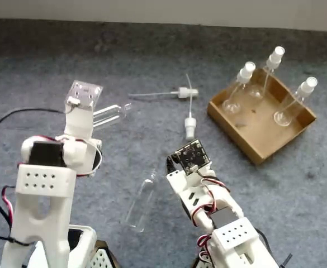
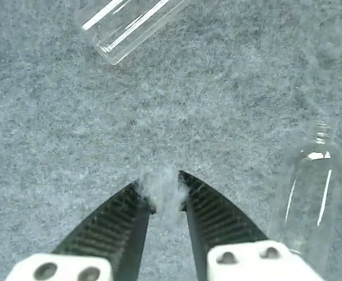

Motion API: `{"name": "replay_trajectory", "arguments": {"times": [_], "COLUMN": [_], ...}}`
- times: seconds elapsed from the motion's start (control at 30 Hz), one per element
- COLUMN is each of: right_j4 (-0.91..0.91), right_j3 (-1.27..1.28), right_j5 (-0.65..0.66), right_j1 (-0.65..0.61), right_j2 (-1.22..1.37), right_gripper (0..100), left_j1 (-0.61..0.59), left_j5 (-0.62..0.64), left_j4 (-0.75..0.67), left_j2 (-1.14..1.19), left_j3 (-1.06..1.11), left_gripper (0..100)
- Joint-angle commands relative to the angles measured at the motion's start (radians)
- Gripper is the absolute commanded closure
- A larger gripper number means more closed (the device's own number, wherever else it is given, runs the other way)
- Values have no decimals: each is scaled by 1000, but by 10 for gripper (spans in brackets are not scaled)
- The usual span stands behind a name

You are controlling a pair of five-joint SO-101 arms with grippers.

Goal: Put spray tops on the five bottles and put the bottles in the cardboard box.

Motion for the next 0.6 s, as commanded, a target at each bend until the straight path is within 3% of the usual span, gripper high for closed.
{"name": "replay_trajectory", "arguments": {"times": [0.0,0.17,0.57], "right_j4": [219,604,960], "right_j3": [-177,-481,-773], "right_j5": [3,3,3], "right_j1": [73,117,116], "right_j2": [-19,-13,-8], "right_gripper": [988,988,988], "left_j1": [16,16,15], "left_j5": [123,209,212], "left_j4": [-189,-302,-358], "left_j2": [-127,-248,-739], "left_j3": [186,338,616], "left_gripper": [956,955,955]}}
